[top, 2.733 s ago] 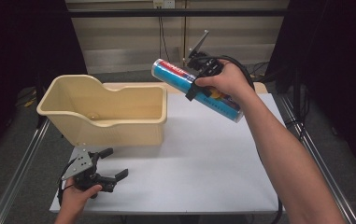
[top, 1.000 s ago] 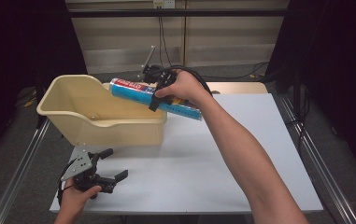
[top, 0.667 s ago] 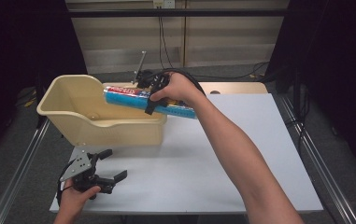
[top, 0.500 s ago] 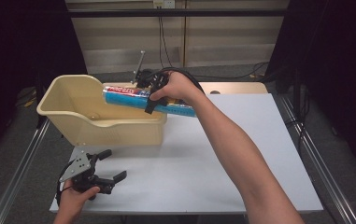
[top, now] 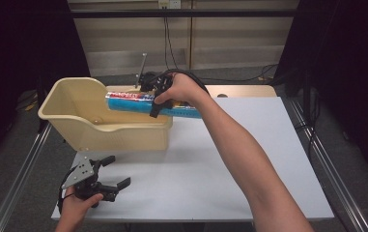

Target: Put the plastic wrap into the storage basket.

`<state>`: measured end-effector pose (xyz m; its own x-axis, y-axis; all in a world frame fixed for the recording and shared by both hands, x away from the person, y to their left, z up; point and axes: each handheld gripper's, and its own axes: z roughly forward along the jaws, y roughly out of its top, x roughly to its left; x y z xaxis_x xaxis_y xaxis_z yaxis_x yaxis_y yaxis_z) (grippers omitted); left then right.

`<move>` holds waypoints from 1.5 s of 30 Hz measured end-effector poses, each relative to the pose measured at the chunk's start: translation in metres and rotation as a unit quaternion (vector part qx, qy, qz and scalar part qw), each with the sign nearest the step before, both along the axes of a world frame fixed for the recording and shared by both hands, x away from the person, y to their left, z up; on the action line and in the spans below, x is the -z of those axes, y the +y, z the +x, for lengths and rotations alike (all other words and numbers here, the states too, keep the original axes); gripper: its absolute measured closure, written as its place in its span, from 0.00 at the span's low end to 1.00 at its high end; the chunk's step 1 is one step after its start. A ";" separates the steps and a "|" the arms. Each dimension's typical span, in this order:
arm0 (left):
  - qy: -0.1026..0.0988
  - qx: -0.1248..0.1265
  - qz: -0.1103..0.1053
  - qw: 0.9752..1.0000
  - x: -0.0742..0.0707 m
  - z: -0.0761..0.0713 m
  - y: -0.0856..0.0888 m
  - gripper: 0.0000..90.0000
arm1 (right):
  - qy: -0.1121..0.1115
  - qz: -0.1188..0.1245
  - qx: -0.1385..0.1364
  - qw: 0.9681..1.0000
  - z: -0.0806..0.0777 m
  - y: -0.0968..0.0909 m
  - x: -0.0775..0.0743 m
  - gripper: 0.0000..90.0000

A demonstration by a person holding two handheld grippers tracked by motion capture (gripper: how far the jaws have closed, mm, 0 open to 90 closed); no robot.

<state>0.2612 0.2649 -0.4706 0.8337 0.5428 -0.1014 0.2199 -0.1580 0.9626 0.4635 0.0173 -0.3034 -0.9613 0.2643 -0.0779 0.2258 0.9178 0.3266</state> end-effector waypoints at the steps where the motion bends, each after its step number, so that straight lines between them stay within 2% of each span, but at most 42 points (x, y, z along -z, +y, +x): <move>1: 0.000 0.000 0.001 1.000 0.000 0.000 0.000 0.01 | 0.001 0.001 0.000 1.000 0.000 0.000 0.000 0.35; 9: -0.001 0.000 0.002 1.000 0.000 0.000 0.000 0.01 | -0.001 0.008 -0.006 1.000 0.002 -0.001 -0.001 0.35; 11: -0.001 0.000 0.002 1.000 0.000 0.000 0.000 0.01 | -0.003 0.022 0.005 1.000 0.001 -0.003 -0.005 0.33; 12: -0.002 -0.001 0.003 1.000 0.000 0.000 0.000 0.01 | -0.002 0.037 0.010 0.999 0.002 -0.005 -0.010 0.30; 14: -0.001 -0.001 0.002 1.000 0.000 0.000 0.000 0.01 | 0.012 0.098 0.036 0.994 0.002 -0.010 -0.027 0.27; 15: -0.001 -0.001 0.002 1.000 0.000 -0.001 0.000 0.01 | 0.022 0.107 0.047 0.993 0.001 -0.012 -0.036 0.22; 16: -0.006 -0.011 -0.003 1.000 0.001 -0.001 -0.002 0.01 | 0.020 0.113 0.050 0.992 0.000 -0.014 -0.045 0.20; 17: -0.003 0.000 0.005 1.000 0.000 -0.001 -0.001 0.01 | 0.012 0.118 0.048 0.992 -0.003 -0.016 -0.052 0.20; 19: -0.004 -0.009 0.002 1.000 0.001 -0.002 -0.003 0.01 | 0.008 0.104 0.049 0.993 -0.005 -0.023 -0.059 0.14; 20: 0.000 -0.007 0.001 1.000 0.002 -0.002 -0.003 0.01 | 0.010 0.105 0.059 0.993 -0.006 -0.028 -0.060 0.14; 23: -0.005 -0.004 0.009 1.000 0.002 -0.002 -0.003 0.01 | 0.015 0.107 0.071 0.992 -0.008 -0.045 -0.060 0.12; 26: 0.005 -0.006 0.007 1.000 0.003 -0.002 -0.004 0.01 | 0.018 0.116 0.081 0.990 -0.012 -0.060 -0.058 0.11; 28: -0.003 -0.006 0.015 1.000 0.003 -0.001 -0.004 0.01 | 0.020 0.126 0.084 0.988 -0.014 -0.069 -0.057 0.10; 29: 0.006 -0.006 0.009 1.000 0.003 -0.002 -0.005 0.01 | 0.021 0.133 0.087 0.987 -0.016 -0.073 -0.057 0.10; 32: 0.004 -0.011 0.004 1.000 0.003 -0.002 -0.009 0.01 | 0.018 0.146 0.090 0.985 -0.021 -0.086 -0.058 0.10; 33: 0.009 0.005 0.013 1.000 0.002 -0.001 -0.007 0.01 | 0.016 0.149 0.089 0.985 -0.023 -0.090 -0.058 0.10; 34: 0.009 0.006 0.021 1.000 0.002 0.000 -0.007 0.01 | 0.018 0.152 0.092 0.984 -0.026 -0.094 -0.059 0.10; 37: 0.011 0.006 0.019 1.000 0.003 0.000 -0.008 0.01 | 0.011 0.157 0.091 0.983 -0.033 -0.107 -0.059 0.09; 39: 0.009 0.000 0.015 1.000 0.004 0.000 -0.009 0.01 | 0.011 0.164 0.098 0.982 -0.037 -0.117 -0.058 0.09; 42: 0.011 0.006 0.020 1.000 0.003 0.000 -0.009 0.01 | 0.010 0.173 0.109 0.979 -0.041 -0.134 -0.054 0.09; 45: 0.010 0.004 0.016 1.000 0.004 0.000 -0.010 0.01 | 0.008 0.177 0.115 0.977 -0.046 -0.150 -0.051 0.09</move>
<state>0.2615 0.2544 -0.4743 0.8361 0.5393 -0.1008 0.2374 -0.1899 0.9527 0.4174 -0.1330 -0.2529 -0.8735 0.4814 0.0729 0.4214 0.6724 0.6085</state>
